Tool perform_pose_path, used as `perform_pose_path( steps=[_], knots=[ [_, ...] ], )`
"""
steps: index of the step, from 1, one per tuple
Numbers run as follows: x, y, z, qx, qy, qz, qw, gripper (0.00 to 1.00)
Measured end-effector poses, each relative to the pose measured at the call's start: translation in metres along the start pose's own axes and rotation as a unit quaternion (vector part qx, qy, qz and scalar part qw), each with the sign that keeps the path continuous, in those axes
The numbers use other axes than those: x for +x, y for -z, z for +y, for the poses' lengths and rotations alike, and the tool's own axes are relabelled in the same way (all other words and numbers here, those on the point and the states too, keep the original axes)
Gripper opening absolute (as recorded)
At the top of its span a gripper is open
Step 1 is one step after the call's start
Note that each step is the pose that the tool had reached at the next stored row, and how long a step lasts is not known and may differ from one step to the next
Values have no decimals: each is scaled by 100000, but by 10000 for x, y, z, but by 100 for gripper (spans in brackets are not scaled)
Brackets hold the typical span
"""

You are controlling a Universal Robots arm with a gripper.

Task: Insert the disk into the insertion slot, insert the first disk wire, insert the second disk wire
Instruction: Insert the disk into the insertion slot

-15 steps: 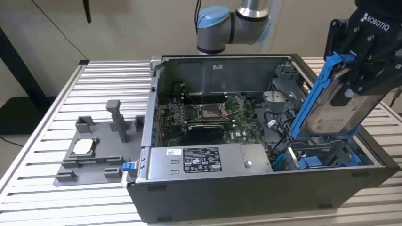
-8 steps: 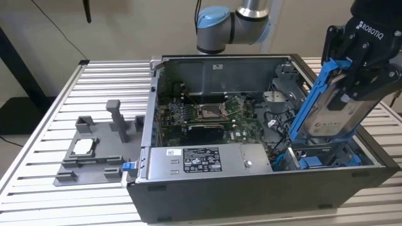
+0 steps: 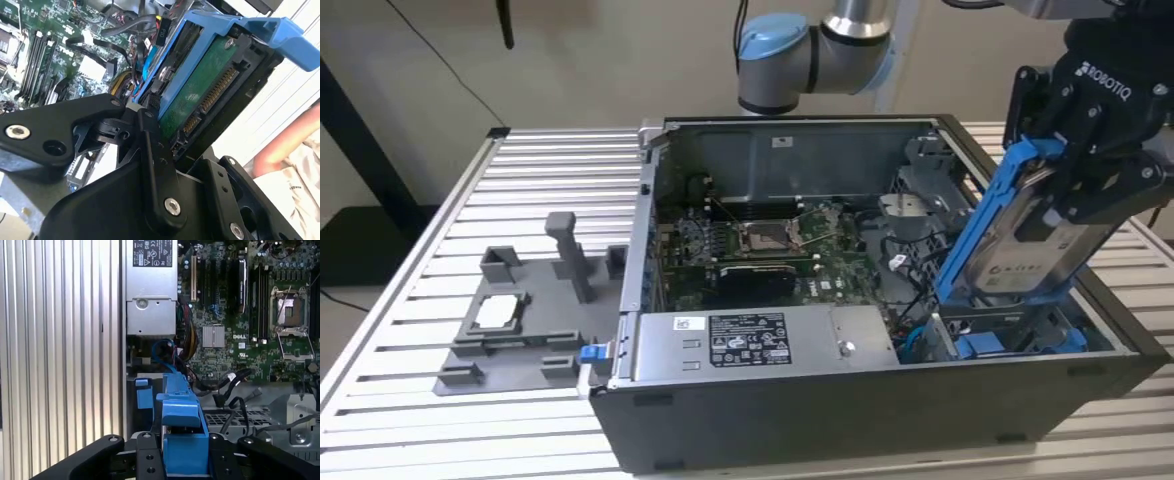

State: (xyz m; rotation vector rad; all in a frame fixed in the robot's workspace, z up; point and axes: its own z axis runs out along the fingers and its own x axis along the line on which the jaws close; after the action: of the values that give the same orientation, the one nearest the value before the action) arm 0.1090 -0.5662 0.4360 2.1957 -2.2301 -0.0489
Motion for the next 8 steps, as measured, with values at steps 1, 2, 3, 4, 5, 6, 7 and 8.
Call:
perform_pose_path(
  steps=[1, 2, 3, 4, 5, 6, 7, 8],
  knots=[
    [0, -15, -12, -1, 29, 2, 100000, 33],
    [0, -27, -24, 2, 58, 0, 100000, 33],
    [0, -35, -38, 0, 93, 0, 100000, 33],
    [0, -40, -52, -1, 138, 6, 100000, 33],
    [0, -45, -67, -1, 179, 12, 100000, 33],
    [0, -50, -78, -3, 198, 15, 100000, 33],
    [1, -56, -85, -6, 203, 6, 100000, 33],
    [4, -64, -89, -10, 203, 0, 100000, 33]
  ],
)
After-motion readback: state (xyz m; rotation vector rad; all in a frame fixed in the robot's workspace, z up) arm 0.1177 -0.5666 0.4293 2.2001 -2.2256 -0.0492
